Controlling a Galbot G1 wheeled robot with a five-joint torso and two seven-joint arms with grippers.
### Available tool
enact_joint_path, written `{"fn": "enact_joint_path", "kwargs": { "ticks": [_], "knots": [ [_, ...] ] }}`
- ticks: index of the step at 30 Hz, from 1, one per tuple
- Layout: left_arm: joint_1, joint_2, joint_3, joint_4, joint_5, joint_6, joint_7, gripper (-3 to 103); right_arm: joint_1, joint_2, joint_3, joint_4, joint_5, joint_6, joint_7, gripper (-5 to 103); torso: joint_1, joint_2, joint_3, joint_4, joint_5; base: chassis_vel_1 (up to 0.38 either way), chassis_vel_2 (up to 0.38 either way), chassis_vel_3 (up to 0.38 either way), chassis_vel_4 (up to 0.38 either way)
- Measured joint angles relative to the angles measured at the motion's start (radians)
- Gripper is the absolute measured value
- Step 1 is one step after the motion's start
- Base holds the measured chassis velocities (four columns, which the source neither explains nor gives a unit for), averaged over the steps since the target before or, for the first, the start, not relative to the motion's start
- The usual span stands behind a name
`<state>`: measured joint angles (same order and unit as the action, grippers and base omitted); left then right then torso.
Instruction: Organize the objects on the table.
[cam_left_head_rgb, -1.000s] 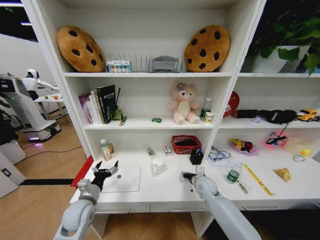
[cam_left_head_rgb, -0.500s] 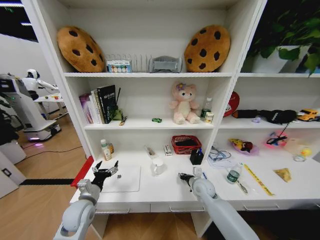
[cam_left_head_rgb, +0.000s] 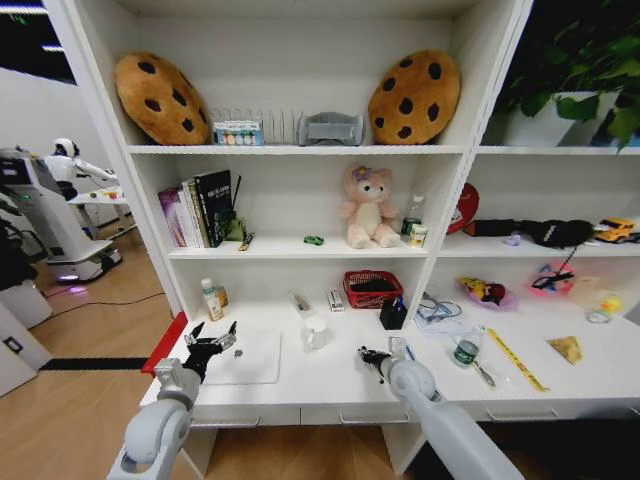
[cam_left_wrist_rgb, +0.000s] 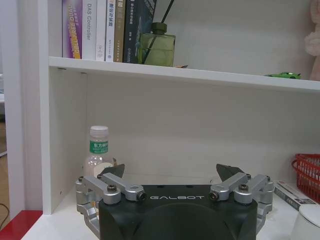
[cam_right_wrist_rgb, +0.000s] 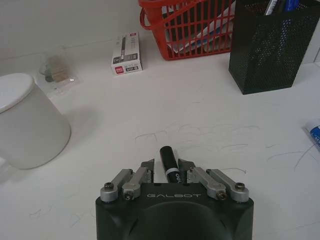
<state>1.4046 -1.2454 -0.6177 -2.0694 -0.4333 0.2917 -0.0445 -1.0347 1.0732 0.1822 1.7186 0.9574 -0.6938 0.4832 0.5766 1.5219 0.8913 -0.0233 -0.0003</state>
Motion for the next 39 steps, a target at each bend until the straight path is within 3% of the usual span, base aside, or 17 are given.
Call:
{"fn": "enact_joint_path", "kwargs": {
  "ticks": [1,4,7,17,21,23,29,31,33,36,39],
  "knots": [
    [0.0,0.0,0.0,0.0,0.0,0.0,0.0,100,0.0,0.0,0.0,0.0,0.0,0.0,0.0,33,0.0,0.0,0.0,0.0,0.0,0.0,0.0,0.0,0.0],
    [0.0,0.0,0.0,0.0,0.0,0.0,0.0,100,0.0,0.002,-0.001,-0.003,-0.001,0.0,-0.002,15,0.0,0.0,0.0,0.0002,0.0002,0.0,0.0,0.0,0.0],
    [0.0,0.0,0.0,0.0,0.0,0.0,0.0,100,-0.001,0.004,-0.001,-0.005,-0.005,0.006,-0.005,10,0.0,0.0,0.0,0.0002,0.0002,0.0,0.0,0.0,0.0],
    [0.0,0.0,0.0,0.0,0.0,0.0,0.0,100,-0.022,0.001,0.009,0.02,-0.028,0.024,-0.006,10,0.0,0.0,0.0,0.0005,0.0009,0.0,0.0,0.0,0.0],
    [0.0,0.0,0.0,0.0,0.0,0.0,0.0,100,-0.043,-0.01,0.021,0.073,-0.115,0.043,-0.004,10,0.001,-0.001,0.001,0.0003,0.0009,0.0,0.0,0.0,0.0],
    [0.0,0.0,0.0,0.0,0.0,0.0,0.0,100,-0.055,-0.023,0.027,0.099,-0.221,0.073,-0.01,10,0.0,-0.001,0.0,0.0002,0.0006,0.0,0.0,0.0,0.0],
    [0.0,0.0,0.0,0.0,0.0,0.0,0.0,100,-0.063,-0.037,0.037,0.119,-0.309,0.104,-0.017,10,0.0,-0.001,0.0,0.0002,0.0007,0.0,0.0,0.0,0.0],
    [0.0,0.0,0.0,0.0,0.0,0.0,0.0,100,-0.063,-0.063,0.072,0.13,-0.418,0.171,-0.071,10,0.0,0.0,0.0,0.0002,0.0005,0.0,0.0,0.0,0.0],
    [0.0,0.0,0.0,0.0,0.0,0.0,0.0,100,-0.056,-0.073,0.086,0.122,-0.454,0.208,-0.1,10,0.0,0.0,0.0,0.0002,0.0004,0.0,0.0,0.0,0.0],
    [0.0,0.0,0.0,0.0,0.0,0.0,0.0,100,0.005,-0.103,0.124,0.027,-0.593,0.371,-0.207,10,0.0,0.0,0.0,0.0003,0.0004,0.0,0.0,0.0,0.0],
    [0.0,0.0,0.0,0.0,0.0,0.0,0.0,100,0.039,-0.111,0.131,-0.046,-0.624,0.434,-0.239,10,0.0,0.0,0.0,0.0003,0.0004,0.0,0.0,0.0,0.0]
  ]
}}
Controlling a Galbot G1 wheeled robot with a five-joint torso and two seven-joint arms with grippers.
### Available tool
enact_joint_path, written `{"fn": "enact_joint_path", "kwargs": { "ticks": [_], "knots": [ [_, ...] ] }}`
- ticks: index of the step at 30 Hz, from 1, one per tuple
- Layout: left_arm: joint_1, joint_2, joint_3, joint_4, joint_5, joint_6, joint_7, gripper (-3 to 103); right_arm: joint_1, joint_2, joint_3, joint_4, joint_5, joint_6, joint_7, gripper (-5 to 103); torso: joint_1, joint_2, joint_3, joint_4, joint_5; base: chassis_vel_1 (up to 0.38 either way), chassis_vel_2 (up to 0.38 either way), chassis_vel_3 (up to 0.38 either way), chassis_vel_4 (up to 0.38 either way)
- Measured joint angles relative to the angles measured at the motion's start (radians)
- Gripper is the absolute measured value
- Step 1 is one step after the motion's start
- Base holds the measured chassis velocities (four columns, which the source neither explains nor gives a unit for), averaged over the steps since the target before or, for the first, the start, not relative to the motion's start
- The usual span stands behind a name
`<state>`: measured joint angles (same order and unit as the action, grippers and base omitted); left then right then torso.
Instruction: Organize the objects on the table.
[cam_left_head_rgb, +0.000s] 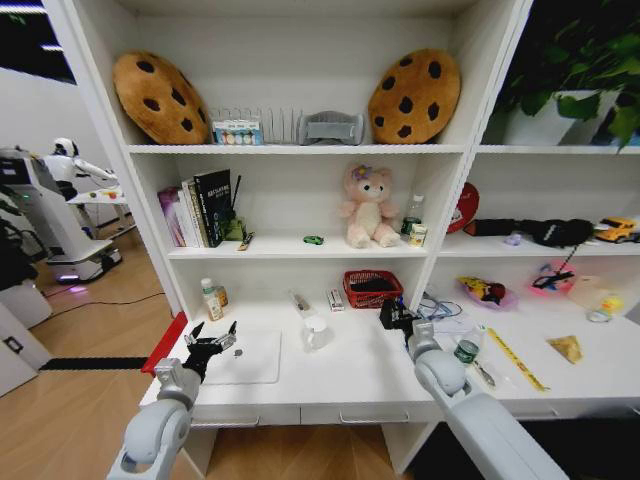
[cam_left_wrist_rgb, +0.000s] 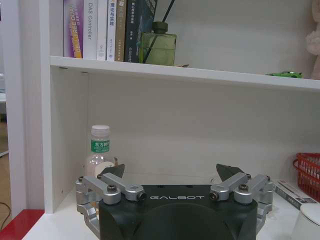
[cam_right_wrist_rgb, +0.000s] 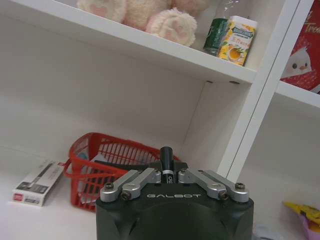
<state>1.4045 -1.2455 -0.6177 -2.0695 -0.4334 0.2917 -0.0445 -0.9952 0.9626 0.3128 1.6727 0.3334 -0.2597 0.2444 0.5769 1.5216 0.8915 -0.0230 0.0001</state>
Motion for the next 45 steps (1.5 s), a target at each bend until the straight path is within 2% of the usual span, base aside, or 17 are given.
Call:
{"fn": "enact_joint_path", "kwargs": {
  "ticks": [1,2,4,6,9,11,12,14,15,17,24,28,34,45],
  "knots": [
    [0.0,0.0,0.0,0.0,0.0,0.0,0.0,100,0.0,0.0,0.0,0.0,0.0,0.0,0.0,10,0.0,0.0,0.0,0.0,0.0,0.0,0.0,0.0,0.0],
    [0.0,0.0,0.0,0.0,0.0,0.0,0.0,100,0.029,-0.005,0.002,-0.061,-0.008,0.052,-0.03,10,0.0,0.0,0.0,0.0,0.0,0.0,0.0,0.0,0.0],
    [0.0,0.0,0.0,0.0,0.0,0.0,0.0,100,0.043,-0.008,0.002,-0.089,-0.013,0.074,-0.049,10,0.0,0.0,0.0,0.0,0.0002,0.0,0.0,0.0,0.0],
    [0.0,0.0,0.0,0.0,0.0,0.0,0.0,100,0.1,-0.013,-0.005,-0.176,-0.012,0.134,-0.112,10,0.0,0.0,0.0,-0.0001,0.0,0.0,0.0,0.0,0.0],
    [0.0,0.0,0.0,0.0,0.0,0.0,0.0,100,0.132,-0.011,-0.012,-0.216,-0.005,0.159,-0.137,10,0.0,0.0,0.0,-0.0001,0.0002,0.0,0.0,0.0,0.0],
    [0.0,0.0,0.0,0.0,0.0,0.0,0.0,100,0.2,-0.003,-0.025,-0.281,-0.007,0.208,-0.181,10,0.0,0.0,0.0,0.0001,-0.0002,0.0,0.0,0.0,0.0],
    [0.0,0.0,0.0,0.0,0.0,0.0,0.0,100,0.2,-0.003,-0.025,-0.281,-0.007,0.208,-0.181,10,0.0,0.0,0.0,0.0001,-0.0002,0.0,0.0,0.0,0.0],
    [0.0,0.0,0.0,0.0,0.0,0.0,0.0,100,0.285,0.009,-0.041,-0.372,-0.02,0.278,-0.228,10,0.0,0.0,0.0,0.0003,-0.0001,0.0,0.0,0.0,0.0],
    [0.0,0.0,0.0,0.0,0.0,0.0,0.0,100,0.285,0.009,-0.041,-0.372,-0.02,0.278,-0.228,10,0.0,0.0,0.0,0.0003,-0.0001,0.0,0.0,0.0,0.0],
    [0.0,0.0,0.0,0.0,0.0,0.0,0.0,100,0.343,0.026,-0.051,-0.456,-0.036,0.33,-0.268,10,0.0,0.0,0.0,0.0001,-0.0003,0.0,0.0,0.0,0.0],
    [0.0,0.0,0.0,0.0,0.0,0.0,0.0,100,0.401,0.057,-0.074,-0.562,-0.025,0.373,-0.325,10,0.0,0.0,0.0,0.0,-0.0004,0.0,0.0,0.0,0.0],
    [0.0,0.0,0.0,0.0,0.0,0.0,0.0,100,0.43,0.117,-0.082,-0.655,-0.034,0.426,-0.366,10,0.0,0.0,0.0,0.0001,-0.0001,0.0,0.0,0.0,0.0],
    [0.0,0.0,0.0,0.0,0.0,0.0,0.0,100,0.445,0.157,-0.079,-0.711,-0.067,0.47,-0.388,10,0.0,0.0,0.0,0.0001,-0.0002,0.0,0.0,0.0,0.0],
    [0.0,0.0,0.0,0.0,0.0,0.0,0.0,100,0.427,0.136,-0.074,-0.704,-0.071,0.474,-0.371,10,0.0,0.0,0.0,-0.0002,-0.0003,0.0,0.0,0.0,0.0]
  ]
}}
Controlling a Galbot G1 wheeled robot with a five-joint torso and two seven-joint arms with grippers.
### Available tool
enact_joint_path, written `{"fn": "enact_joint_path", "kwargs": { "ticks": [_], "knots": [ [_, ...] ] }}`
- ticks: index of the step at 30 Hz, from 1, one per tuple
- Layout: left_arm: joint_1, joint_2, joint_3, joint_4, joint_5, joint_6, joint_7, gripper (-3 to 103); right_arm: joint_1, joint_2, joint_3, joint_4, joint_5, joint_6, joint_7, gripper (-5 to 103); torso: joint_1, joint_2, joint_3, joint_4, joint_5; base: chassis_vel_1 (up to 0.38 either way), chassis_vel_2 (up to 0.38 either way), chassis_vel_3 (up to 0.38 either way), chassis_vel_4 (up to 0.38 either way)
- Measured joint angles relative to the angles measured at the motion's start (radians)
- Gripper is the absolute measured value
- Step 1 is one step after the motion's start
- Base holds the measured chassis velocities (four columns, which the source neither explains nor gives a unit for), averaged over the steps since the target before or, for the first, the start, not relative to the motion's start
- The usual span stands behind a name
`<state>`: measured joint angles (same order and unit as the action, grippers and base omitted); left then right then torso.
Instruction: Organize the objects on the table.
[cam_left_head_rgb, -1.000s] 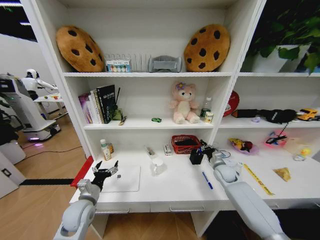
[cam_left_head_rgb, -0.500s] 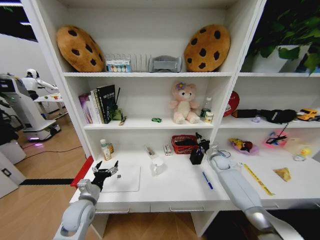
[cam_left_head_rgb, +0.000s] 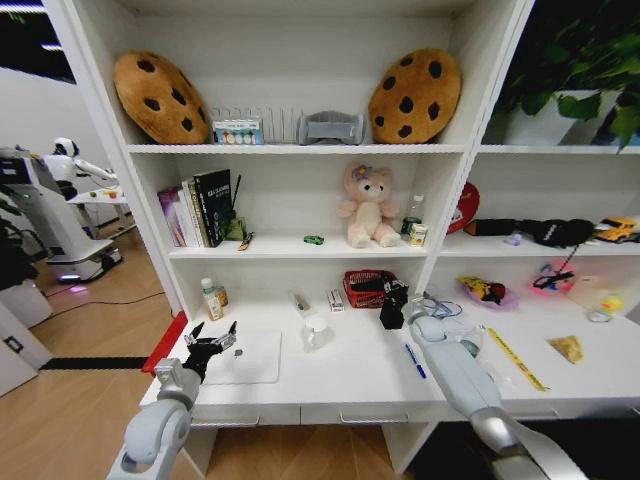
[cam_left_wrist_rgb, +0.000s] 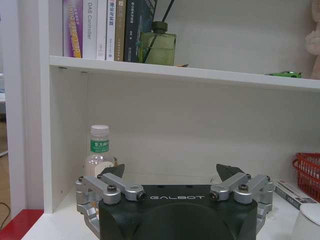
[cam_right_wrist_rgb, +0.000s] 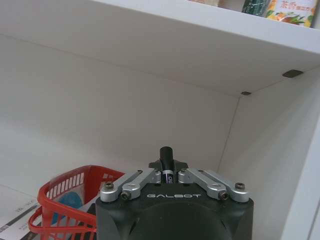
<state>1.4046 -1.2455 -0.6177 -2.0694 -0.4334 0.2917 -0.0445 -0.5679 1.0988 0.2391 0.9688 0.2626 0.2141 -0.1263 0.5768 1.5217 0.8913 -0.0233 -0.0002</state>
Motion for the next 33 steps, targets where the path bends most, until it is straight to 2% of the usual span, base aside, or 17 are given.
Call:
{"fn": "enact_joint_path", "kwargs": {
  "ticks": [4,5,6,7,14,15,18,20,21,23,24,26,27,30,33],
  "knots": [
    [0.0,0.0,0.0,0.0,0.0,0.0,0.0,100,-0.011,0.0,0.0,0.009,0.006,-0.004,0.02,10,0.0,0.0,0.0,0.0,0.0003,0.0,0.0,0.0,0.0],
    [0.0,0.0,0.0,0.0,0.0,0.0,0.0,100,-0.015,0.0,0.0,0.013,0.013,-0.005,0.023,7,0.0,0.0,0.0,0.0002,0.0002,0.0,0.0,0.0,0.0],
    [0.0,0.0,0.0,0.0,0.0,0.0,0.0,100,-0.015,0.004,-0.001,0.011,0.015,-0.004,0.023,14,0.0,0.0,0.0,0.0002,0.0002,0.0,0.0,0.0,0.0],
    [0.0,0.0,0.0,0.0,0.0,0.0,0.0,100,-0.015,0.004,-0.001,0.011,0.015,-0.004,0.023,14,0.0,0.0,0.0,0.0002,0.0002,0.0,0.0,0.0,0.0],
    [0.0,0.0,0.0,0.0,0.0,0.0,0.0,100,-0.004,0.025,-0.005,-0.016,-0.004,0.005,0.026,7,0.0,0.0,0.0,0.0004,0.0002,0.0,0.0,0.0,0.0],
    [0.0,0.0,0.0,0.0,0.0,0.0,0.0,100,-0.001,0.024,-0.006,-0.021,-0.007,0.007,0.027,14,0.0,0.0,0.0,0.0003,0.0002,0.0,0.0,0.0,0.0],
    [0.0,0.0,0.0,0.0,0.0,0.0,0.0,100,0.004,0.023,-0.006,-0.03,-0.014,0.012,0.029,19,0.0,0.0,0.0,0.0002,0.0002,0.0,0.0,0.0,0.0],
    [0.0,0.0,0.0,0.0,0.0,0.0,0.0,100,0.007,0.021,-0.006,-0.032,-0.016,0.013,0.034,30,0.0,0.0,0.0,0.0003,0.0001,0.0,0.0,0.0,0.0],
    [0.0,0.0,0.0,0.0,0.0,0.0,0.0,100,0.007,0.021,-0.006,-0.032,-0.016,0.013,0.034,30,0.0,0.0,0.0,0.0003,0.0001,0.0,0.0,0.0,0.0],
    [0.0,0.0,0.0,0.0,0.0,0.0,0.0,100,0.007,0.018,-0.007,-0.03,-0.022,0.012,0.052,40,0.0,0.0,0.0,0.0002,0.0002,0.0,0.0,0.0,0.0],
    [0.0,0.0,0.0,0.0,0.0,0.0,0.0,100,0.007,0.018,-0.007,-0.03,-0.022,0.012,0.052,40,0.0,0.0,0.0,0.0002,0.0002,0.0,0.0,0.0,0.0],
    [0.0,0.0,0.0,0.0,0.0,0.0,0.0,100,0.006,0.017,-0.009,-0.024,-0.023,0.009,0.063,51,0.0,0.0,0.0,0.0003,0.0002,0.0,0.0,0.0,0.0],
    [0.0,0.0,0.0,0.0,0.0,0.0,0.0,100,0.006,0.017,-0.009,-0.024,-0.023,0.009,0.063,51,0.0,0.0,0.0,0.0003,0.0002,0.0,0.0,0.0,0.0],
    [0.0,0.0,0.0,0.0,0.0,0.0,0.0,100,0.002,0.009,-0.014,-0.004,-0.026,0.001,0.073,68,0.0,0.0,0.0,0.0003,0.0002,0.0,0.0,0.0,0.0],
    [0.0,0.0,0.0,0.0,0.0,0.0,0.0,100,-0.003,0.003,-0.016,0.011,-0.03,-0.003,0.08,73,0.0,0.0,0.0,0.0003,0.0002,0.0,0.0,0.0,0.0]
  ]
}}
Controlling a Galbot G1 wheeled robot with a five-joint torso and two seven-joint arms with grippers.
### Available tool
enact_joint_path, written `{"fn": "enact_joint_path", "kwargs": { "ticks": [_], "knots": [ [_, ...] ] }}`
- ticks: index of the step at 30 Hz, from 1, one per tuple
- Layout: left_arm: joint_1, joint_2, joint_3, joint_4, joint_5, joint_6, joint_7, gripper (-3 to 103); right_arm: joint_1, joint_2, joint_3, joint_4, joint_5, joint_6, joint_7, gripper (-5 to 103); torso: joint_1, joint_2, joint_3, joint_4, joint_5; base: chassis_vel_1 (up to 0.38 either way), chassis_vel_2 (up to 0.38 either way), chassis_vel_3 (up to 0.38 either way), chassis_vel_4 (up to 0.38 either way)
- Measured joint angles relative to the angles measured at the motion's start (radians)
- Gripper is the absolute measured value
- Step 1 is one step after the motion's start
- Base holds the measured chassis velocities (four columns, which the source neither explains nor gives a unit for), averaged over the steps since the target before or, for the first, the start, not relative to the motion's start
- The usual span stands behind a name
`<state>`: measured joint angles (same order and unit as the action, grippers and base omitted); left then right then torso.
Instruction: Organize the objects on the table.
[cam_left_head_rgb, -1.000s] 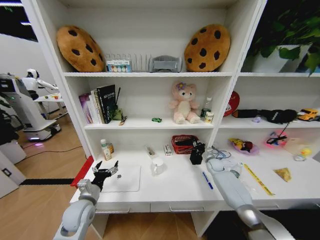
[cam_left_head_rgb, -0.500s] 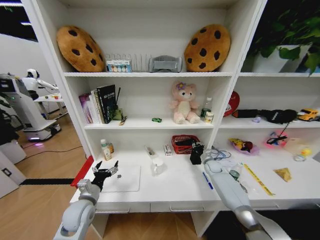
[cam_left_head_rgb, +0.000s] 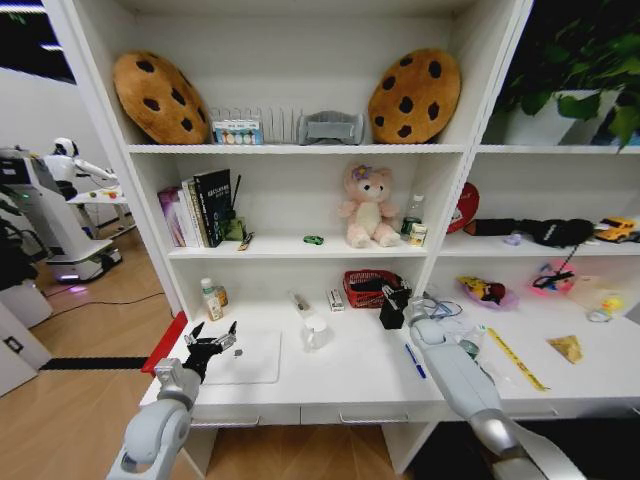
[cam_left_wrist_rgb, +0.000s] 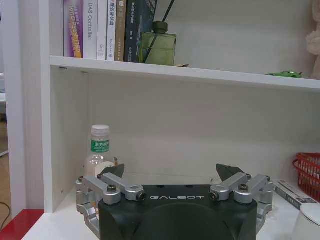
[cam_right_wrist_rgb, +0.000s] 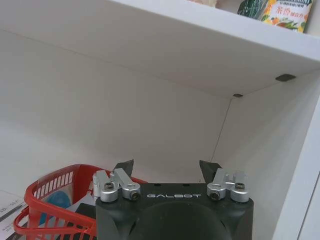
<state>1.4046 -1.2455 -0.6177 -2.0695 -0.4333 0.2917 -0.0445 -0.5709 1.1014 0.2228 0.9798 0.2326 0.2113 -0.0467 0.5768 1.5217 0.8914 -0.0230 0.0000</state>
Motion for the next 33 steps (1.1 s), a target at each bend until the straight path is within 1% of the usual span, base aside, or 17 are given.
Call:
{"fn": "enact_joint_path", "kwargs": {
  "ticks": [3,6,7,12,17,18,19,20,21,22,23,24,25,27,31,32,33],
  "knots": [
    [0.0,0.0,0.0,0.0,0.0,0.0,0.0,100,-0.031,-0.028,-0.009,0.074,0.006,-0.03,0.018,89,0.0,0.0,0.0,-0.0001,-0.0002,0.0,0.0,0.0,0.0],
    [0.0,0.0,0.0,0.0,0.0,0.0,0.0,100,-0.031,-0.028,-0.009,0.074,0.006,-0.03,0.018,89,0.0,0.0,0.0,-0.0001,-0.0002,0.0,0.0,0.0,0.0],
    [0.0,0.0,0.0,0.0,0.0,0.0,0.0,100,-0.042,-0.035,-0.01,0.094,0.008,-0.039,0.023,97,0.0,0.0,0.0,-0.0002,-0.0002,0.0,0.0,0.0,0.0],
    [0.0,0.0,0.0,0.0,0.0,0.0,0.0,100,-0.074,-0.044,-0.008,0.135,0.018,-0.057,0.04,100,0.0,0.0,0.0,-0.0001,0.0,0.0,0.0,0.0,0.0],
    [0.0,0.0,0.0,0.0,0.0,0.0,0.0,100,-0.1,-0.053,-0.008,0.185,0.067,-0.09,0.058,100,0.0,0.0,0.0,-0.0001,0.0002,0.0,0.0,0.0,0.0],
    [0.0,0.0,0.0,0.0,0.0,0.0,0.0,100,-0.118,-0.059,-0.009,0.222,0.108,-0.12,0.068,100,0.0,0.0,0.0,-0.0001,-0.0003,0.0,0.0,0.0,0.0],
    [0.0,0.0,0.0,0.0,0.0,0.0,0.0,100,-0.151,-0.066,-0.013,0.288,0.177,-0.167,0.086,100,0.0,0.0,0.0,-0.0001,0.0001,0.0,0.0,0.0,0.0],
    [0.0,0.0,0.0,0.0,0.0,0.0,0.0,100,-0.151,-0.066,-0.013,0.288,0.177,-0.167,0.086,100,0.0,0.0,0.0,-0.0001,0.0001,0.0,0.0,0.0,0.0],
    [0.0,0.0,0.0,0.0,0.0,0.0,0.0,100,-0.173,-0.073,-0.015,0.323,0.208,-0.187,0.096,100,0.0,0.0,0.0,0.0001,0.0,0.0,0.0,0.0,0.0],
    [0.0,0.0,0.0,0.0,0.0,0.0,0.0,100,-0.173,-0.073,-0.015,0.323,0.208,-0.187,0.096,100,0.0,0.0,0.0,0.0001,0.0,0.0,0.0,0.0,0.0],
    [0.0,0.0,0.0,0.0,0.0,0.0,0.0,100,-0.208,-0.085,-0.019,0.377,0.253,-0.228,0.12,100,0.0,0.0,0.0,0.0001,-0.0001,0.0,0.0,0.0,0.0],
    [0.0,0.0,0.0,0.0,0.0,0.0,0.0,100,-0.25,-0.099,-0.024,0.445,0.306,-0.286,0.171,100,0.0,0.0,0.0,-0.0002,-0.0001,0.0,0.0,0.0,0.0],
    [0.0,0.0,0.0,0.0,0.0,0.0,0.0,100,-0.25,-0.099,-0.024,0.445,0.306,-0.286,0.171,100,0.0,0.0,0.0,-0.0002,-0.0001,0.0,0.0,0.0,0.0],
    [0.0,0.0,0.0,0.0,0.0,0.0,0.0,100,-0.267,-0.107,-0.039,0.518,0.373,-0.345,0.267,100,0.0,0.0,0.0,-0.0001,-0.0001,0.0,0.0,0.0,0.0],
    [0.0,0.0,0.0,0.0,0.0,0.0,0.0,100,-0.254,-0.106,-0.045,0.53,0.406,-0.363,0.296,100,0.0,0.0,0.0,0.0001,-0.0001,0.0,0.0,0.0,0.0],
    [0.0,0.0,0.0,0.0,0.0,0.0,0.0,100,-0.25,-0.105,-0.047,0.538,0.432,-0.373,0.309,100,0.0,0.0,0.0,0.0001,-0.0001,0.0,0.0,0.0,0.0],
    [0.0,0.0,0.0,0.0,0.0,0.0,0.0,100,-0.249,-0.103,-0.047,0.557,0.487,-0.391,0.33,100,0.0,0.0,0.0,0.0,0.0,0.0,0.0,0.0,0.0]
  ]
}}
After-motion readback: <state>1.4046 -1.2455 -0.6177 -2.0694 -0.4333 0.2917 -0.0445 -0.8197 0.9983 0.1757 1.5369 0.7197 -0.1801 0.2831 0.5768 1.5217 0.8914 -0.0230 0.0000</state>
